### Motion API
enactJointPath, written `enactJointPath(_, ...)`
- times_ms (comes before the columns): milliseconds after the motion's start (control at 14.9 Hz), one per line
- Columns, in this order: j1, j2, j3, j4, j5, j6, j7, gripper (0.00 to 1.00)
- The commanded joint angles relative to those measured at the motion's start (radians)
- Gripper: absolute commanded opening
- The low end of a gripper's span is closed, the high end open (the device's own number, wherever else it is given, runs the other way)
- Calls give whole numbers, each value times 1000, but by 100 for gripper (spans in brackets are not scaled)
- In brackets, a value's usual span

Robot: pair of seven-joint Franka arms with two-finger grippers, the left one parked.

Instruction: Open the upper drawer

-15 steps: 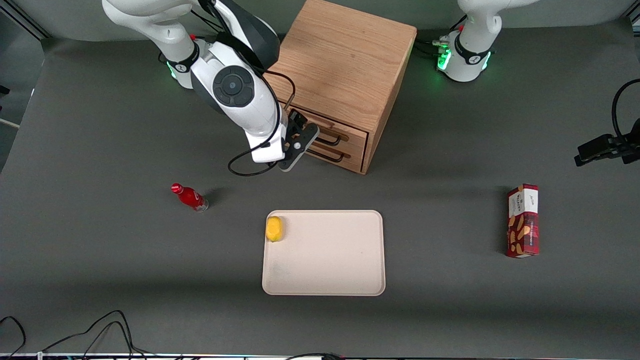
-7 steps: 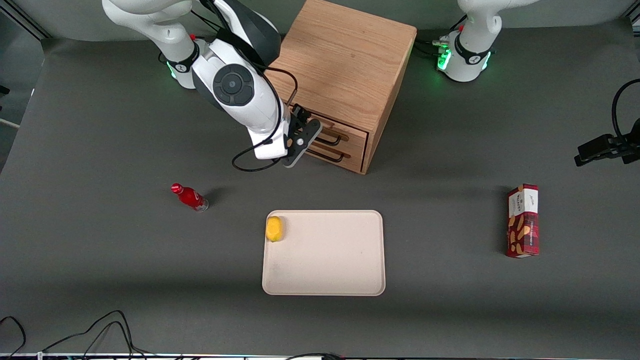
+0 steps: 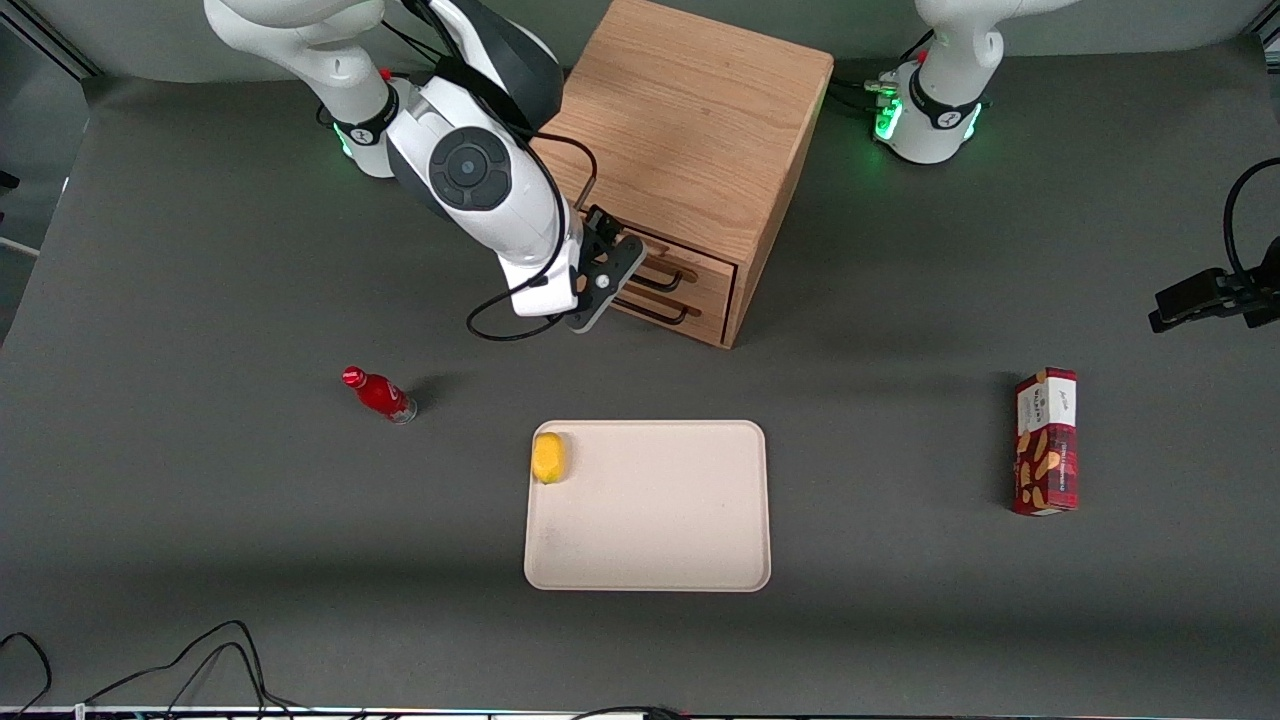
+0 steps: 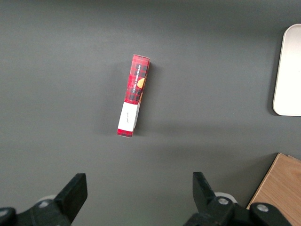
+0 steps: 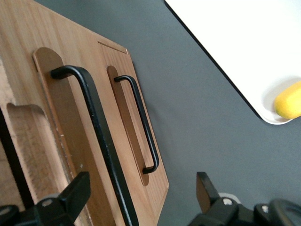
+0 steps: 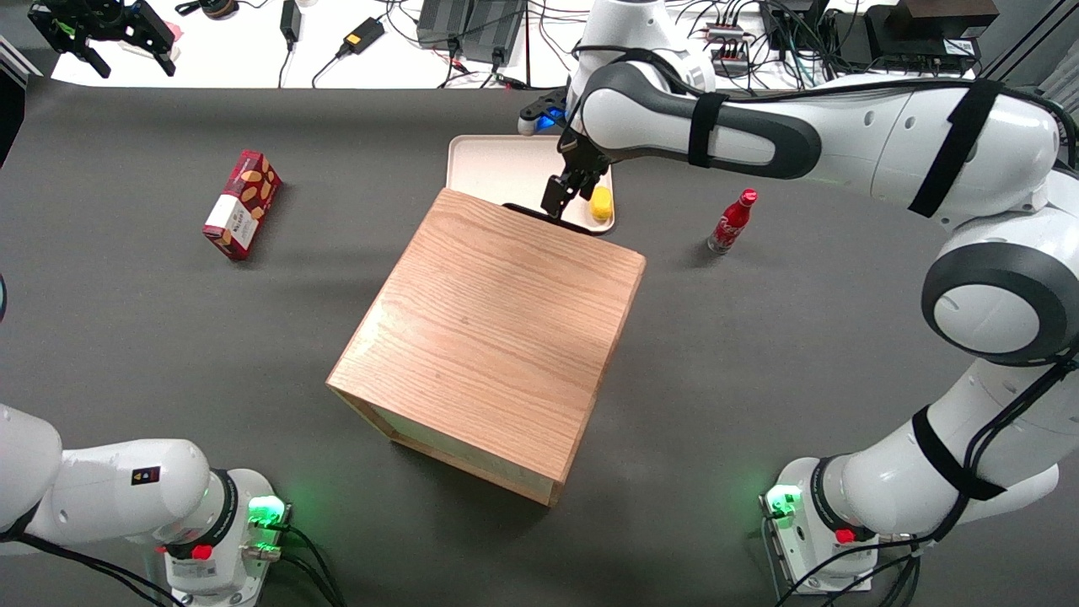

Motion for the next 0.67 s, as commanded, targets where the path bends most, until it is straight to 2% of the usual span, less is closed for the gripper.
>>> enactJointPath(0, -8, -3, 6, -17, 25, 28, -28, 100)
enactJointPath(603, -8, 33, 6, -22, 17, 88, -29, 100)
